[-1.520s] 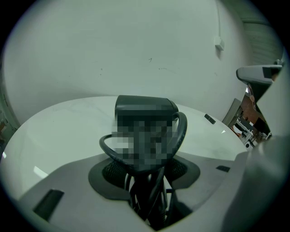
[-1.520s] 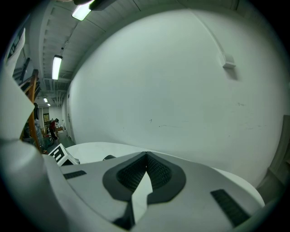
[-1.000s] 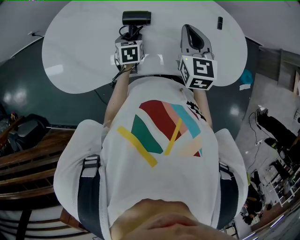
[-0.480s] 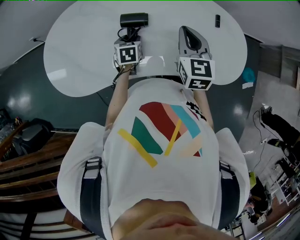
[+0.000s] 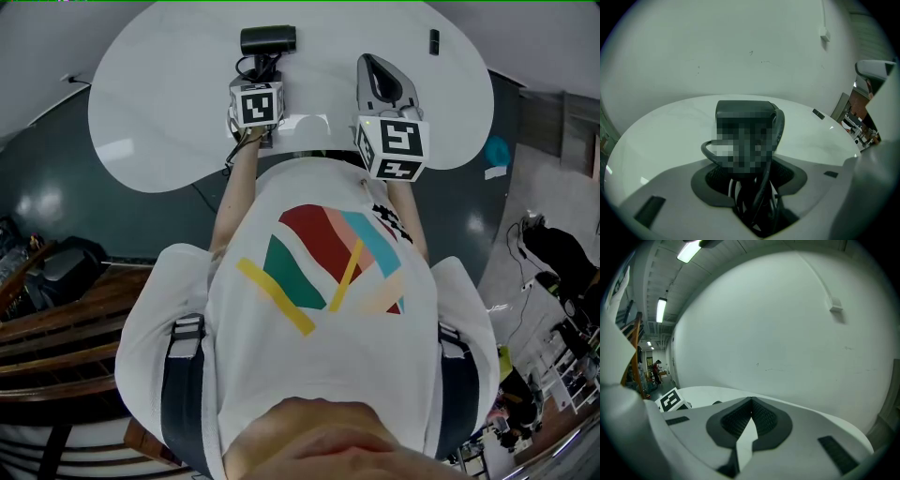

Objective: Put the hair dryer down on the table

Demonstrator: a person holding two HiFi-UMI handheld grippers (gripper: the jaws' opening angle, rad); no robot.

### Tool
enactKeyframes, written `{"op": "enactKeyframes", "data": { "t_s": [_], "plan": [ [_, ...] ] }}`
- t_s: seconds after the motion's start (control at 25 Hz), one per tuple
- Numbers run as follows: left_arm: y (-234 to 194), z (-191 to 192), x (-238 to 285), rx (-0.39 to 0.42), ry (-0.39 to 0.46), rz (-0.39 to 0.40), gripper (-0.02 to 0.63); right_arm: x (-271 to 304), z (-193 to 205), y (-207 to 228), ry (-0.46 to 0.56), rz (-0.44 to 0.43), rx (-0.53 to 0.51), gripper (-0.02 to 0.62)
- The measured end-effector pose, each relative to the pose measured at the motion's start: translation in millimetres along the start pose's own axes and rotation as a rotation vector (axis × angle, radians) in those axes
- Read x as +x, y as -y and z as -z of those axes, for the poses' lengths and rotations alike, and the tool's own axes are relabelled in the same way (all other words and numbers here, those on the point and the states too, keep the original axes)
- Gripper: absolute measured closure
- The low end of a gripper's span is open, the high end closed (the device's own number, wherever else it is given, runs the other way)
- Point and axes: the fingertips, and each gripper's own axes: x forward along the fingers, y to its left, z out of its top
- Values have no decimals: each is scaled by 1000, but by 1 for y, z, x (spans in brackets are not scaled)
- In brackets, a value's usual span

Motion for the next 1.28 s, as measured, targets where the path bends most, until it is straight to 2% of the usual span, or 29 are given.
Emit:
{"op": "enactKeyframes", "data": {
  "t_s": [0.48,0.72,0.92,1.28],
  "plan": [
    [2,0,0,-19,-12,-7,383,-9,0,-1,8,-6,-3,586],
    [3,4,-2,-68,-14,16,314,-12,0,-7,10,-15,-5,586],
    [9,-1,-4,-56,13,6,259,-12,2,-4,10,-27,-5,586],
    [-3,3,-22,-101,30,-10,250,-11,-2,-22,12,-67,-20,586]
  ]
}}
